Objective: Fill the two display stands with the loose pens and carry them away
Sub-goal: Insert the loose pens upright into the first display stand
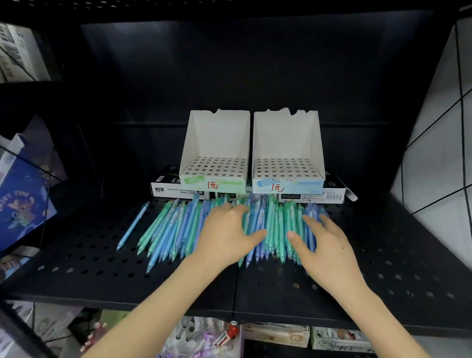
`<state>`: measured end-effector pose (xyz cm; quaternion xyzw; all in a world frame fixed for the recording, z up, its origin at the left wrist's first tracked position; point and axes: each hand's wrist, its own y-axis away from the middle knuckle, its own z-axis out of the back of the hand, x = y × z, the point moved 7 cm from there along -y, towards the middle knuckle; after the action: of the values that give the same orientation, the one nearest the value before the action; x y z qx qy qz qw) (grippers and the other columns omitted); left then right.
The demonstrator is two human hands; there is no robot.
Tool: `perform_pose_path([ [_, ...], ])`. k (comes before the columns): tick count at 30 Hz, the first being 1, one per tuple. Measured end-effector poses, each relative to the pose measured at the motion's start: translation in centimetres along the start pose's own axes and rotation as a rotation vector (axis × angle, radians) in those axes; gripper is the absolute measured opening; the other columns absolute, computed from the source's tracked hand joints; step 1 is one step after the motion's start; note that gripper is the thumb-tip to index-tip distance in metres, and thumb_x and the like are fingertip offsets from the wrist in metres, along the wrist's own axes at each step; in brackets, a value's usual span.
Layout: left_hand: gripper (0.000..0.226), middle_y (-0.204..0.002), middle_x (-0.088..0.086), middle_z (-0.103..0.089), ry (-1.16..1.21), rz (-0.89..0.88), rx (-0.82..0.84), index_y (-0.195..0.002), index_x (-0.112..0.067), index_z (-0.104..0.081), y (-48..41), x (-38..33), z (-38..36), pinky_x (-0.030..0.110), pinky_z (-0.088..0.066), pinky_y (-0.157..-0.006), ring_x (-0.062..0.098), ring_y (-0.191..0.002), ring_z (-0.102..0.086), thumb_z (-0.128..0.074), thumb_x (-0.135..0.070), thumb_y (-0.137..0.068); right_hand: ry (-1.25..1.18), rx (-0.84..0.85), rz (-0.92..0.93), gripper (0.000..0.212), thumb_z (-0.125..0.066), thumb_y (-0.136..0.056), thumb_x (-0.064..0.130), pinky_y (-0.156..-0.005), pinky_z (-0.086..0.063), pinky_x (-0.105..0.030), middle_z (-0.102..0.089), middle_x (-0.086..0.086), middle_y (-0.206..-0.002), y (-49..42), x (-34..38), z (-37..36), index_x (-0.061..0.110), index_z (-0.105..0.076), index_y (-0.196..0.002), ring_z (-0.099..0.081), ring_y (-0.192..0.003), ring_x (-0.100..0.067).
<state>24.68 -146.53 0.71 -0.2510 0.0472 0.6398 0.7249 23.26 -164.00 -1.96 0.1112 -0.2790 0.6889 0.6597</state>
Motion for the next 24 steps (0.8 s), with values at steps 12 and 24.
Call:
perform_pose_path([
  [12,0.056,-0.121,0.010,-0.058,0.229,0.225,0.128,-0.131,-0.007,-0.049,-1.6,-0.4,-0.4,0.028,-0.044,-0.089,0.023,-0.108,-0.057,-0.071,-0.020,-0.080,0.007,0.020,0.028,0.063,-0.037,-0.093,0.053,-0.116,-0.015,-0.039,-0.020,-0.007,-0.154,-0.1,-0.3,-0.2,0.021,-0.028,-0.146,-0.012,-0.143,-0.024],
  [24,0.023,-0.074,0.000,-0.047,0.876,0.344,0.100,-0.111,0.003,-0.053,-2.1,2.0,-0.1,0.019,-0.037,-0.057,0.010,-0.062,-0.041,-0.040,-0.011,-0.099,-0.211,-0.179,0.040,0.042,-0.053,-0.092,0.030,-0.099,-0.035,-0.027,-0.051,-0.008,-0.130,-0.5,-1.0,2.4,0.008,-0.053,-0.127,-0.046,-0.123,-0.022],
])
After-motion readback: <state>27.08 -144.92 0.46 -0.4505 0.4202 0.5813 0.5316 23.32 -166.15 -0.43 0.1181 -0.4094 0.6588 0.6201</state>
